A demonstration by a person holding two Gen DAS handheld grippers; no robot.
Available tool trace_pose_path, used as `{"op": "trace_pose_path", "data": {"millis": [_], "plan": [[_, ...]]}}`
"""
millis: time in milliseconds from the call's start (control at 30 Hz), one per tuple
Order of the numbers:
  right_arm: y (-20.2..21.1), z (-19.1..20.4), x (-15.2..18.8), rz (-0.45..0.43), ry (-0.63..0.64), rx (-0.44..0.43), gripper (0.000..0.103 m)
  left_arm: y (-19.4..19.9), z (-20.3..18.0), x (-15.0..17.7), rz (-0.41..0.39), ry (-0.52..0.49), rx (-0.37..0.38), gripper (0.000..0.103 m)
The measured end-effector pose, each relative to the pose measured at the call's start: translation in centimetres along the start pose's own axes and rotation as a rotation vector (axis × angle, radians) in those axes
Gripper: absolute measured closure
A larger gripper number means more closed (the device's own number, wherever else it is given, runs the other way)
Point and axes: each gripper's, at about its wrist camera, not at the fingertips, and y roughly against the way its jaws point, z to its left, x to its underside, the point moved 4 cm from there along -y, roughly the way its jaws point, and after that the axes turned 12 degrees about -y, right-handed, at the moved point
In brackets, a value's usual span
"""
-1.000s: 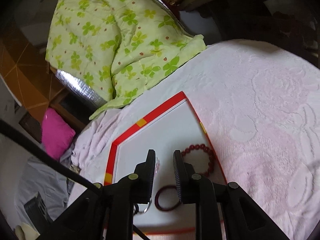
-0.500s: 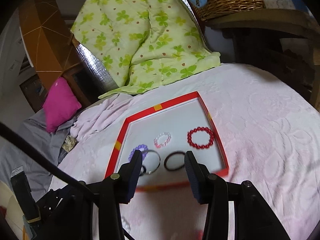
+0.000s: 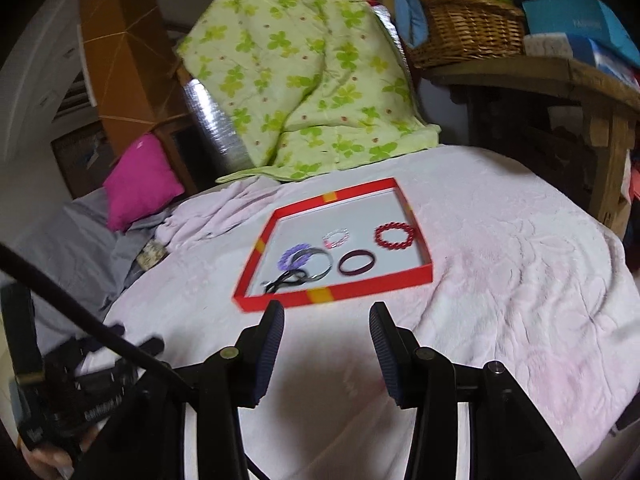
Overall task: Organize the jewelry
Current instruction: 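Pull both open tools back and up from the red box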
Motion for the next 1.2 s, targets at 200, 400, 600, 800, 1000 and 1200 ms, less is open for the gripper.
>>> {"op": "trace_pose_path", "data": {"millis": [200, 400, 600, 800, 1000, 1200], "plan": [[3.3, 2.6, 0.7, -0.003, 0.072, -0.008, 0.049, 3.6, 0.9, -0.4, -0.028, 0.014, -0.036, 0.027], [6.3, 4.2, 0.5, -0.037, 0.116, -0.025, 0.044, 7.0, 1.5, -1.1, -0.07, 0.018, -0.077, 0.027], [8.5, 5.2, 0.3, -0.058, 0.137, -0.035, 0.044, 9.7, 1.7, -1.7, -0.114, 0.006, -0.104, 0.027], [9.9, 5.8, 0.4, -0.067, 0.145, -0.04, 0.043, 11.6, 2.0, -1.9, -0.139, 0.015, -0.132, 0.027], [10.6, 5.9, 0.8, -0.061, 0.15, -0.047, 0.043, 12.3, 2.2, -1.6, -0.14, 0.018, -0.141, 0.026], [10.7, 6.0, 1.3, -0.053, 0.155, -0.052, 0.043, 12.3, 2.2, -1.2, -0.13, 0.021, -0.143, 0.026]]}}
